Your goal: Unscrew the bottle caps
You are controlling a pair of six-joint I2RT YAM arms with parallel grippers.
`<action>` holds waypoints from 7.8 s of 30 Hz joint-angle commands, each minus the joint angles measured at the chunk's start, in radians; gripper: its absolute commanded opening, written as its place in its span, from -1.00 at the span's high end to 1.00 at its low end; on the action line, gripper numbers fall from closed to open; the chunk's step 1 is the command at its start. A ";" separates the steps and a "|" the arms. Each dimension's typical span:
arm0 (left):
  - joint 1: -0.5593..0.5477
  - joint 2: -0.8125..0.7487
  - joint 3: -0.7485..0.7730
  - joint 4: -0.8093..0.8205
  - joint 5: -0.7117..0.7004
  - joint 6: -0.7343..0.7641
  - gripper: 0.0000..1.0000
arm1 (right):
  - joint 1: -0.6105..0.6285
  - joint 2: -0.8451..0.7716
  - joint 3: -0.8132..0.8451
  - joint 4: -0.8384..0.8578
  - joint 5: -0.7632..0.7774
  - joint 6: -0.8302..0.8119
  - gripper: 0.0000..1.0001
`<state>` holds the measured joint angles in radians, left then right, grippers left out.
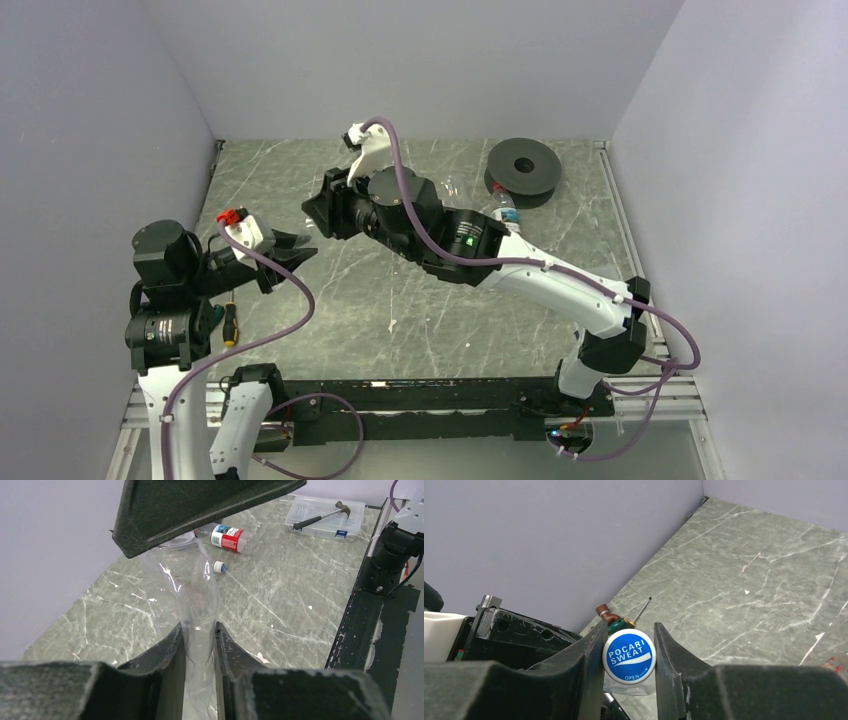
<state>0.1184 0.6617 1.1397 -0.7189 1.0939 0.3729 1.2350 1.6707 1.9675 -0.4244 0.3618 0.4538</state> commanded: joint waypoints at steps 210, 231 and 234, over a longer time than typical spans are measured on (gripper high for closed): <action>0.003 0.116 0.032 -0.150 -0.063 -0.098 -0.98 | -0.388 0.368 -0.125 0.489 -0.070 -0.387 -0.99; 0.004 0.122 0.065 -0.164 -0.092 -0.100 -0.98 | -0.571 0.188 -0.259 -0.069 -0.024 0.138 -0.99; 0.003 0.118 0.070 -0.165 -0.094 -0.102 -0.98 | -0.590 0.275 -0.194 -0.116 -0.070 0.157 -0.99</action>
<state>0.1226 0.7891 1.1675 -0.8959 1.0016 0.2710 0.6590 1.8481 1.7153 -0.4408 0.3634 0.5392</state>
